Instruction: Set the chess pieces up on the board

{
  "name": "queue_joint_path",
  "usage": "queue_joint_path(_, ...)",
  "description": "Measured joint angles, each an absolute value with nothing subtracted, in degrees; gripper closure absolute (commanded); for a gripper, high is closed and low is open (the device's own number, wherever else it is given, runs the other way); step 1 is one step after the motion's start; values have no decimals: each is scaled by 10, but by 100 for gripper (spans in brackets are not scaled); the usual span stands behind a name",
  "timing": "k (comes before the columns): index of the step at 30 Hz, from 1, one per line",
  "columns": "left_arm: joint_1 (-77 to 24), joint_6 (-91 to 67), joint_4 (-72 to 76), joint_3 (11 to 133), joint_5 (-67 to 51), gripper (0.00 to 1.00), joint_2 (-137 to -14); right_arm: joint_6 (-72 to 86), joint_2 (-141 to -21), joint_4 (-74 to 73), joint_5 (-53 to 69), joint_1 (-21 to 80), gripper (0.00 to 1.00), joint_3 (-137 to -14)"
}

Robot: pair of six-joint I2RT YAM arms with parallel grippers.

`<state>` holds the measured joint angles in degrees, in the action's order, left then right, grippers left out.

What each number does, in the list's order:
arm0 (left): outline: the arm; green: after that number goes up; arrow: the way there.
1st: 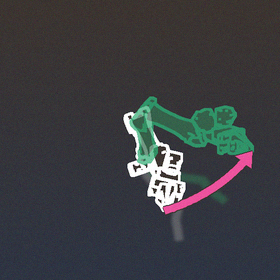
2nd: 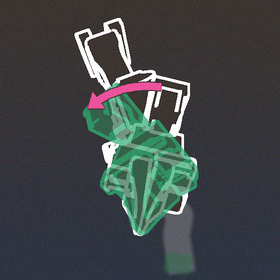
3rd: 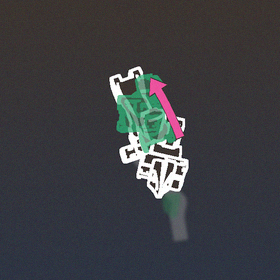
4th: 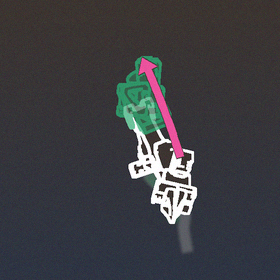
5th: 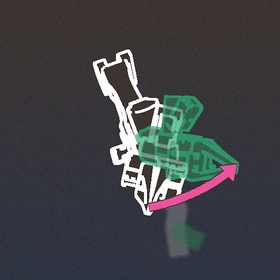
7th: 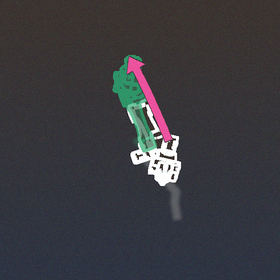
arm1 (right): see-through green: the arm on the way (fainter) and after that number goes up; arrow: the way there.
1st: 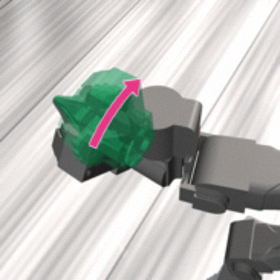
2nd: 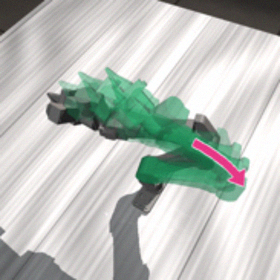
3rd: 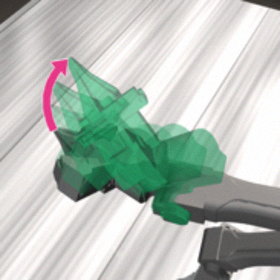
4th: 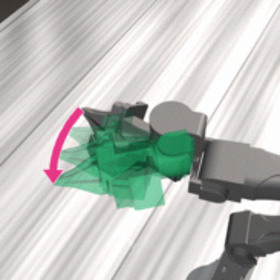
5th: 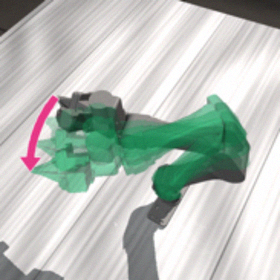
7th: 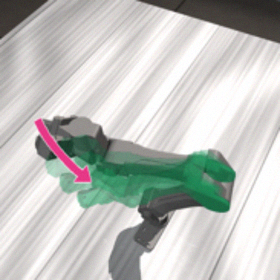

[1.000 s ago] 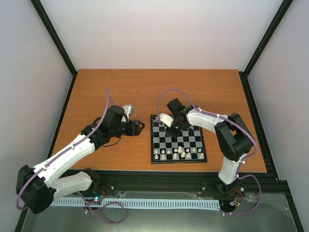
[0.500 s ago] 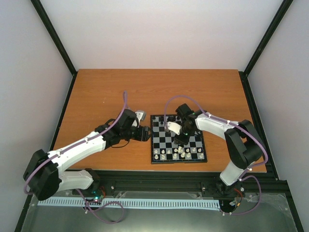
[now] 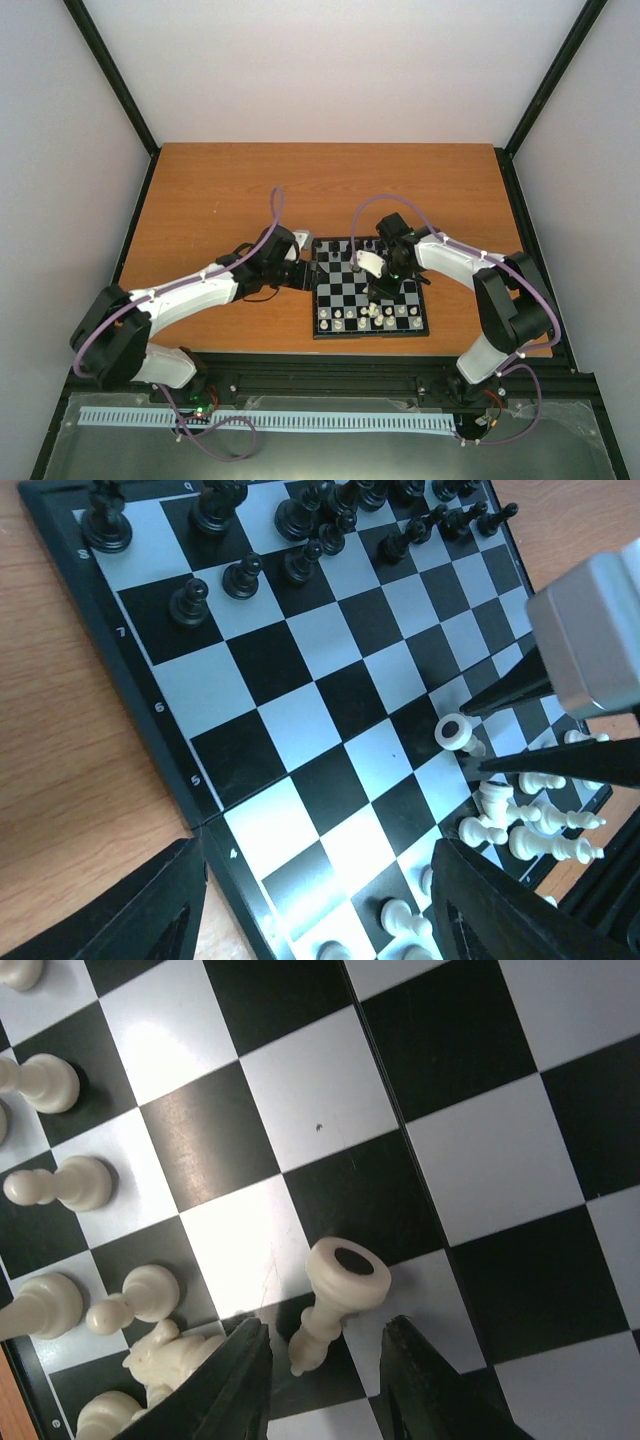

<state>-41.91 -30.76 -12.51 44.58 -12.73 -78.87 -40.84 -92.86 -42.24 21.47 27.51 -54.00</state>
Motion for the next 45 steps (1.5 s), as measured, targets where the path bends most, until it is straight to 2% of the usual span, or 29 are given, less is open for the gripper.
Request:
queue_joint_path(17,-453,-247,-72,552,-158,41,-954,-436,-875,-410,249,225,72,-496)
queue_joint_path(24,-520,-117,-72,562,-96,44,-964,-442,-808,-440,307,119,68,-504)
queue_joint_path(30,-529,15,-121,634,-101,46,-1020,-472,-722,-486,358,4,67,-507)
queue_joint_path(34,-529,97,-171,711,-128,49,-1065,-507,-708,-524,387,-57,66,-505)
queue_joint_path(40,-526,180,-251,807,-176,55,-1138,-545,-715,-558,417,-91,66,-486)
queue_joint_path(45,-525,223,-322,854,-196,56,-1185,-555,-727,-566,435,-93,66,-479)
